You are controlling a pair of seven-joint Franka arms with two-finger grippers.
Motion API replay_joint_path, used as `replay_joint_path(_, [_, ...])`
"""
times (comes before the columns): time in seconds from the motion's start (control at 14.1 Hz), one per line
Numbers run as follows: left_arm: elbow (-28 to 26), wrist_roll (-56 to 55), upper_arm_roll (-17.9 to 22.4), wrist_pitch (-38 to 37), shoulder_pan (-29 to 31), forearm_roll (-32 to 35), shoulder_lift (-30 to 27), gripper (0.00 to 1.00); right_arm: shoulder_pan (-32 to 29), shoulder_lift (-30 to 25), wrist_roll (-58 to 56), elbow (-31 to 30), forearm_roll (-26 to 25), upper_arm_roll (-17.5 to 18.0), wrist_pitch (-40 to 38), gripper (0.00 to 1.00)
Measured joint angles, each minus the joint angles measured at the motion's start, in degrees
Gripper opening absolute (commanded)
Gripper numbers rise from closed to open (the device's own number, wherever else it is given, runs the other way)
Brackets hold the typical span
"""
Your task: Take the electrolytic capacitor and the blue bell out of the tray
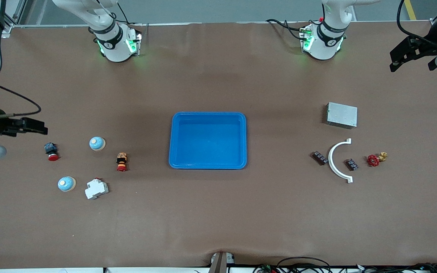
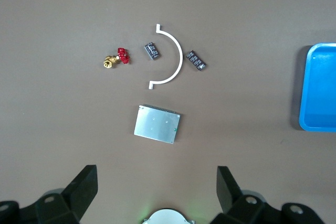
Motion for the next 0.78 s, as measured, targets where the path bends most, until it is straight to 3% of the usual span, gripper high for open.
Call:
replay_joint_path(0.35, [0.25, 0.02, 0.02, -1.15, 0.01, 0.0, -0.13, 1.0, 0.02, -13.84, 1.75, -17.85, -2.43, 0.36, 8.01, 1.0])
replay_joint_path(0.78, [0.3, 0.04, 0.02, -1.53, 0.01, 0.0, -0.27, 1.0, 0.09, -15.35, 7.04, -18.58, -2.44, 0.92, 10.32, 1.0])
